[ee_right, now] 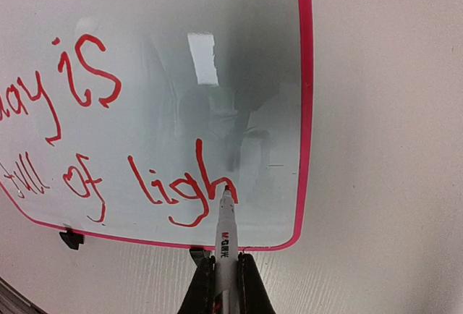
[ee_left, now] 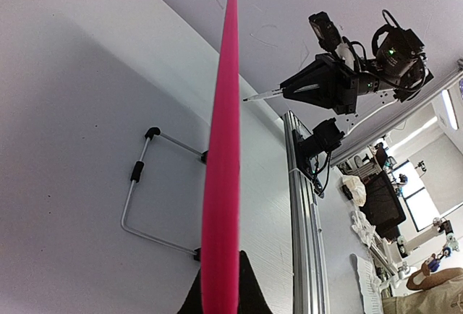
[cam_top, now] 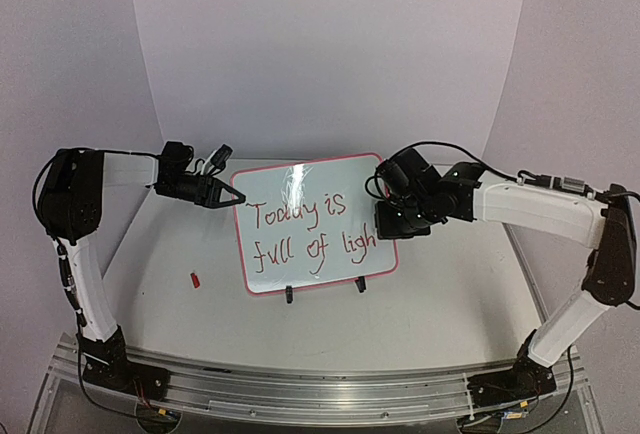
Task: Write a sentence on the whiteboard
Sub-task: Write on the whiteboard with the whiteboard.
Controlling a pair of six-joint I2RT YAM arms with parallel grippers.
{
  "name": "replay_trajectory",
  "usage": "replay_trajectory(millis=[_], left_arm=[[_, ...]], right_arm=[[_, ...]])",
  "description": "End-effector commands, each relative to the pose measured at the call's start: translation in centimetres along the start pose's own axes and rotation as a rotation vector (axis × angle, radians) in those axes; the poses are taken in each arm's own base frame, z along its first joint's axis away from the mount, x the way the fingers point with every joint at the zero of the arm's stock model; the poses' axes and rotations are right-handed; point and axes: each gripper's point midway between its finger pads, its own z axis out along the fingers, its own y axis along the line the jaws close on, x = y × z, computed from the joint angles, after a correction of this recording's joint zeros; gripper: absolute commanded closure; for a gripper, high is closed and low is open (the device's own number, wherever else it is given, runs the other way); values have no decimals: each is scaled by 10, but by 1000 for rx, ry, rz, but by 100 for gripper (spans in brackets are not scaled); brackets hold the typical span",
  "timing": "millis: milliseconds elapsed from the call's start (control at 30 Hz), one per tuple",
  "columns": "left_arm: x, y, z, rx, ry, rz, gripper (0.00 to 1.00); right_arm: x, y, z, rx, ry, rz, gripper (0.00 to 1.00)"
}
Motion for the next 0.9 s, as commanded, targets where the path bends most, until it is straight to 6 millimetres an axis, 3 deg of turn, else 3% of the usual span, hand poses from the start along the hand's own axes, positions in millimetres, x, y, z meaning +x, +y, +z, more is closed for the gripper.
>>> replay_trajectory(millis=[0, 867], left_arm=[[22, 23, 16, -83, 76, 26, 100], [22, 24, 16, -84, 82, 28, 100]], right_arm=[[-13, 3, -2, 3, -27, 0, 100], [-15, -8, 11, 65, -34, 0, 100]])
